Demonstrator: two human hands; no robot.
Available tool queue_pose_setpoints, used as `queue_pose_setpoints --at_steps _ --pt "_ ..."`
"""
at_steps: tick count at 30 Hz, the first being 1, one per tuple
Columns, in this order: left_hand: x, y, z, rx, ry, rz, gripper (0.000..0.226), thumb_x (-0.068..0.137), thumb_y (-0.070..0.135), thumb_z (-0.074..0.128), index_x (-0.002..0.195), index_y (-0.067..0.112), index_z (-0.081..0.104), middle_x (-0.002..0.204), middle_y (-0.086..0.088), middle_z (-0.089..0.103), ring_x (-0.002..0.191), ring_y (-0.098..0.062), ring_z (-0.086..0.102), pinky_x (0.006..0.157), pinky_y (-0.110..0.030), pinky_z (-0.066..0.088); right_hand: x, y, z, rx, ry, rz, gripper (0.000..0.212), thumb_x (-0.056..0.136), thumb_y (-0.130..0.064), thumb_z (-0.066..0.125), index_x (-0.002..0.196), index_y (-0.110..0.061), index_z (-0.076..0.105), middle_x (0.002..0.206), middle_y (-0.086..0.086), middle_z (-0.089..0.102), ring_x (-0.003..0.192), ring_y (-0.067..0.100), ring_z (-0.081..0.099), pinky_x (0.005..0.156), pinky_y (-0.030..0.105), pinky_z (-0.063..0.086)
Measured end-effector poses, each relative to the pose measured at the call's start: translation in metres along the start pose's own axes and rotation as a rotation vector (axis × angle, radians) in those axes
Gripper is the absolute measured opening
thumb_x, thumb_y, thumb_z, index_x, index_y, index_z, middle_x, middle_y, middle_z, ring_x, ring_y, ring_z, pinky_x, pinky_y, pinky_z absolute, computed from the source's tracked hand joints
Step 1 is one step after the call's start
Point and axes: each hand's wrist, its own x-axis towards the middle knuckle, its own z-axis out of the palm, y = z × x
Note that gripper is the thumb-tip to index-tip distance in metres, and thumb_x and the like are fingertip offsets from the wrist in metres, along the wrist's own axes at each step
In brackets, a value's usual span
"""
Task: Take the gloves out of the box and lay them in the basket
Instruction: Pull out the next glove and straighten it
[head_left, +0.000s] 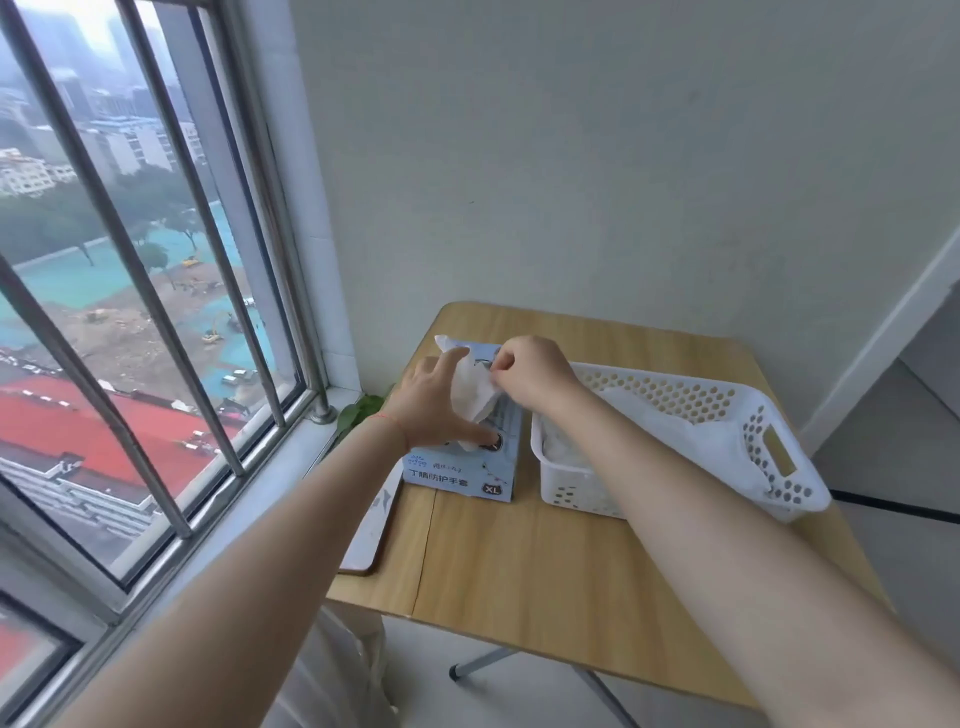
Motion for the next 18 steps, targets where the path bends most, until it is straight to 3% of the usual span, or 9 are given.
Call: queue_pose_setpoints --at_steps 2,4,9,12,14,18 --pt "-0.002 -0.001 0.004 0.034 0.020 0.002 0.126 0.058 0.058 0.086 0.154 0.036 0.007 0.152 -0.007 0.027 0.140 -0.030 0.025 0.112 -0.048 0.032 0.000 0.000 -0.005 0.087 0.079 -0.008 0.009 0.087 -0.012 0.059 0.084 -0.010 0.067 0.088 0.001 0.067 0.084 0.021 0.062 0.069 0.028 0.049" --pt "-0.003 -0.001 0.005 0.067 0.057 0.002 0.129 0.056 0.059 0.086 0.153 0.037 0.005 0.152 -0.007 0.027 0.142 -0.031 0.022 0.113 -0.050 0.032 0.001 -0.003 -0.012 0.177 0.152 -0.020 0.003 0.087 -0.016 0.063 0.086 -0.015 0.066 0.084 -0.006 0.063 0.082 0.014 0.060 0.066 0.023 0.045" --pt "-0.007 0.003 0.002 0.094 0.139 0.032 0.123 0.056 0.061 0.084 0.151 0.038 0.010 0.152 -0.007 0.025 0.138 -0.033 0.027 0.110 -0.050 0.035 0.002 -0.009 -0.029 0.209 0.215 -0.052 0.015 0.087 -0.025 0.069 0.079 -0.014 0.063 0.078 -0.006 0.059 0.087 0.016 0.056 0.076 0.028 0.045" --pt "-0.007 0.005 0.001 -0.052 0.312 0.074 0.089 0.070 0.060 0.077 0.144 0.033 0.036 0.143 -0.008 0.037 0.130 -0.029 0.038 0.107 -0.042 0.036 0.001 -0.007 -0.033 0.206 0.164 -0.020 0.018 0.091 -0.029 0.065 0.082 -0.013 0.061 0.076 -0.008 0.056 0.082 0.014 0.054 0.072 0.026 0.041" --pt "-0.006 0.007 -0.002 -0.149 0.431 0.093 0.060 0.078 0.051 0.075 0.129 0.028 0.054 0.131 -0.005 0.047 0.121 -0.024 0.046 0.101 -0.033 0.036 0.000 -0.005 -0.034 0.213 0.153 -0.011 0.018 0.094 -0.028 0.059 0.088 -0.011 0.062 0.078 -0.006 0.057 0.080 0.015 0.055 0.067 0.025 0.039" --pt "-0.005 0.013 -0.007 -0.153 0.411 0.092 0.025 0.086 0.032 0.071 0.109 0.023 0.064 0.108 0.000 0.056 0.097 -0.019 0.059 0.081 -0.028 0.045 -0.001 0.000 -0.036 0.241 0.209 0.025 0.019 0.099 -0.024 0.050 0.098 -0.006 0.058 0.085 -0.002 0.055 0.081 0.017 0.052 0.062 0.026 0.036"
